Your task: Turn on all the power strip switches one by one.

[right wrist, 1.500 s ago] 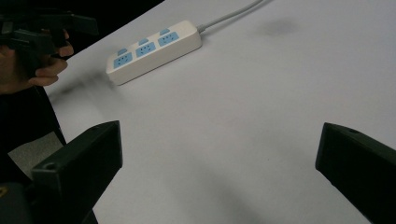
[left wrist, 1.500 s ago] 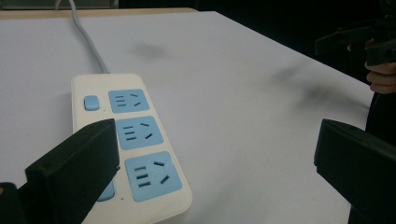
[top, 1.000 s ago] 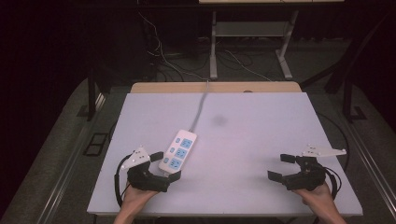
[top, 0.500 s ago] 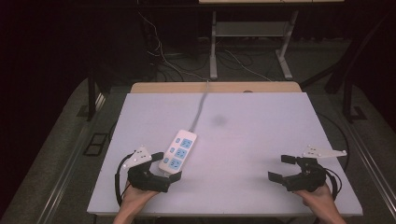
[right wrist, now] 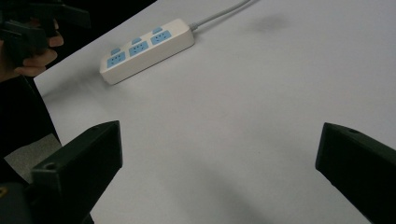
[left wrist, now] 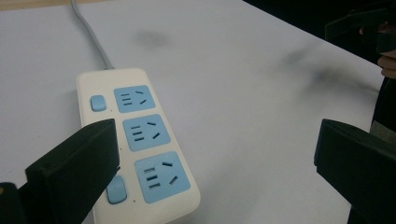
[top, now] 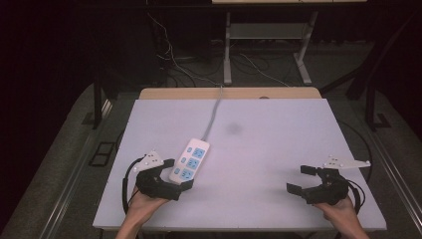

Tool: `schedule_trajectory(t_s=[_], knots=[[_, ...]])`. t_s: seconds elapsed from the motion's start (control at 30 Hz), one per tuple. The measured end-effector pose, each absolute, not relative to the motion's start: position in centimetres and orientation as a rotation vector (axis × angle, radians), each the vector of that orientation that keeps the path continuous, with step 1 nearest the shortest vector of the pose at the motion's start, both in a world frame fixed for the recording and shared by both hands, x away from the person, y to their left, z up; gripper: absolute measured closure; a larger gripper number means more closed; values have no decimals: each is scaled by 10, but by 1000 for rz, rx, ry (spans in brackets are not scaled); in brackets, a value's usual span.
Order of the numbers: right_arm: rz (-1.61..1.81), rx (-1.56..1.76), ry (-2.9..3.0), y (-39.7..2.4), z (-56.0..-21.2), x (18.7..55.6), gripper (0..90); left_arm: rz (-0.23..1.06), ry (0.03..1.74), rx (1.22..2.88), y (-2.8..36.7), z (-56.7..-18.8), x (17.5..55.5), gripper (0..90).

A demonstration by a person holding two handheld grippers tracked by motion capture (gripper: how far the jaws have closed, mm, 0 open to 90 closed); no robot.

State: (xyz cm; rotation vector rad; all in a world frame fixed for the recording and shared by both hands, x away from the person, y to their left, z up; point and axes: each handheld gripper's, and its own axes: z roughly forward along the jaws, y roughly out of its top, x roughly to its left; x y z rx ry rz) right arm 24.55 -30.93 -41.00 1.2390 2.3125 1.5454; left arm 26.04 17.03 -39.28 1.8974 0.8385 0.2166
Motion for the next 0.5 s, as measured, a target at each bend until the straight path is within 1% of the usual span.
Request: schedule_trajectory(t_s=[0.5], knots=[[1533, 1243, 2312, -309, -411, 245, 6, 212, 832, 1986, 175, -374, 275, 0]])
